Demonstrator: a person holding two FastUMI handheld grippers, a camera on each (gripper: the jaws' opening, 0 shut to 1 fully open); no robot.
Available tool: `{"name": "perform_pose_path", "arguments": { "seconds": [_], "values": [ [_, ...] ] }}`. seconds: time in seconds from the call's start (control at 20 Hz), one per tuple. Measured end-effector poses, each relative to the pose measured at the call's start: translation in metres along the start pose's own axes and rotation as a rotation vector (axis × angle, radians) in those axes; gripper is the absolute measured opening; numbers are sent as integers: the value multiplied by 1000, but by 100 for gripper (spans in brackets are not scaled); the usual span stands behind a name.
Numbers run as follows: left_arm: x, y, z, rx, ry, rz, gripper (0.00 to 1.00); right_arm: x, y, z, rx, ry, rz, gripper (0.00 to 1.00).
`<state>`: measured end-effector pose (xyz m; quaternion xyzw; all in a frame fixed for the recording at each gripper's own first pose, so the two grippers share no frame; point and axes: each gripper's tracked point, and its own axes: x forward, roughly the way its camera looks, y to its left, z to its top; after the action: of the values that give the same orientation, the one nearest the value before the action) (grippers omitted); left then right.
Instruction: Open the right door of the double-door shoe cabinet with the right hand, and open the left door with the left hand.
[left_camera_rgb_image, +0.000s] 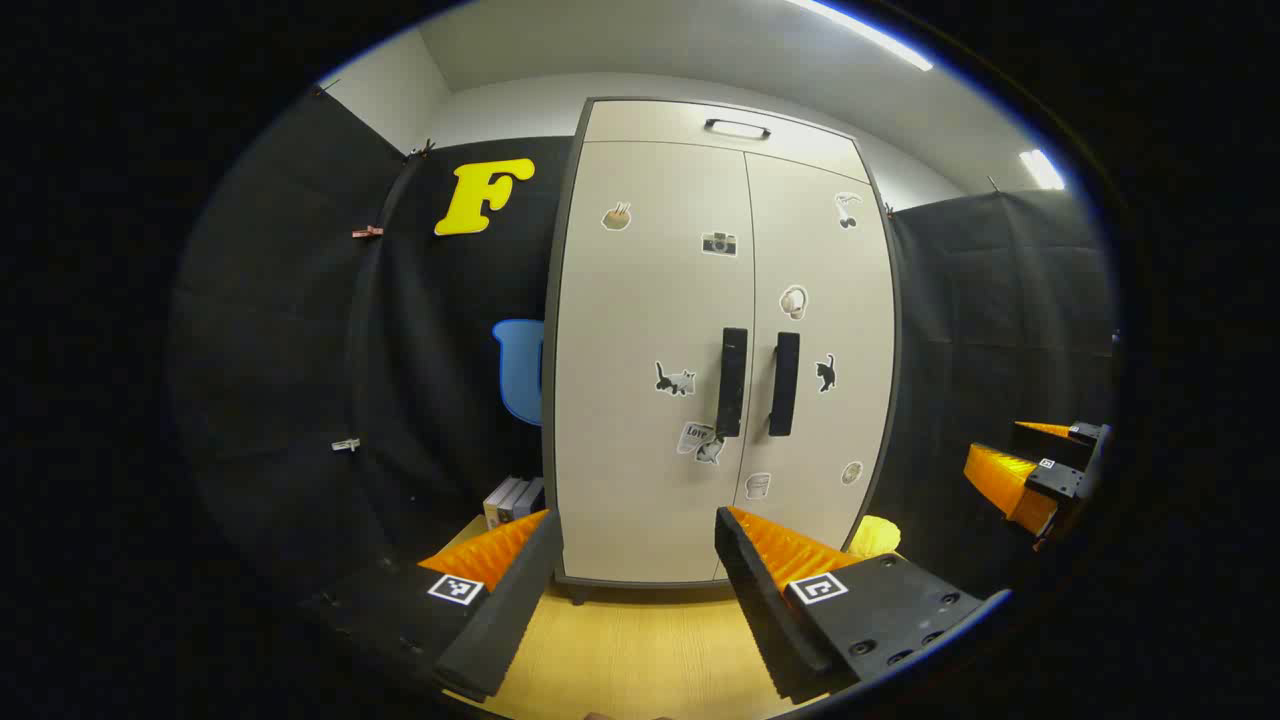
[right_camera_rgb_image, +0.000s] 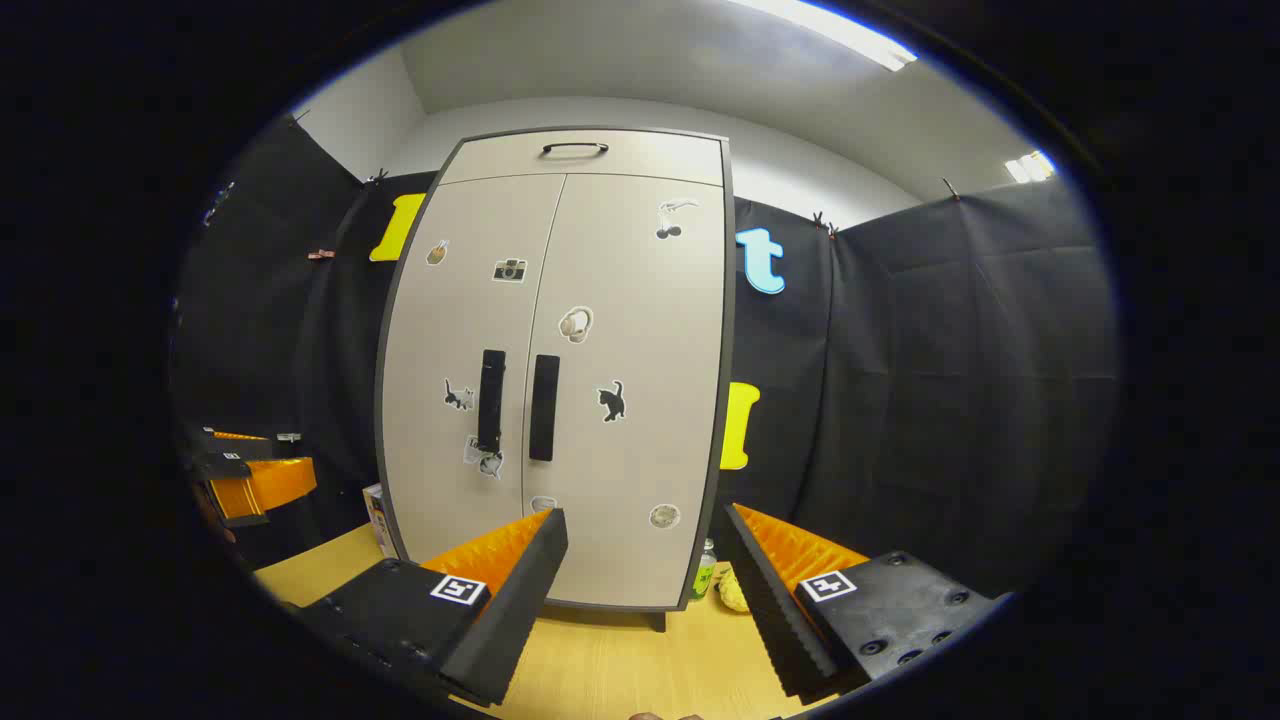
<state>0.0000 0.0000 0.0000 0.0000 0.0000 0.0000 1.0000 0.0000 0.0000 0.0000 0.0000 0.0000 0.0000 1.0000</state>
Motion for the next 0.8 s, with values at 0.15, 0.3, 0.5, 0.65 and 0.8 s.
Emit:
{"name": "perform_pose_path", "arguments": {
  "seconds": [0.15,0.3,0.5,0.65,0.8],
  "values": [
    [-5,-4,-6,50,6,6,95,0,3,-5,14,18,3,98],
    [-11,-16,-9,58,2,-38,95,3,7,-8,24,27,6,98],
    [-11,-25,-7,64,-7,-69,95,7,13,-15,70,55,10,98],
    [-10,-27,-6,60,-11,-84,95,10,16,-17,66,62,12,98],
    [-12,-25,-11,49,0,-83,95,13,18,-18,60,66,15,98]
  ]
}}
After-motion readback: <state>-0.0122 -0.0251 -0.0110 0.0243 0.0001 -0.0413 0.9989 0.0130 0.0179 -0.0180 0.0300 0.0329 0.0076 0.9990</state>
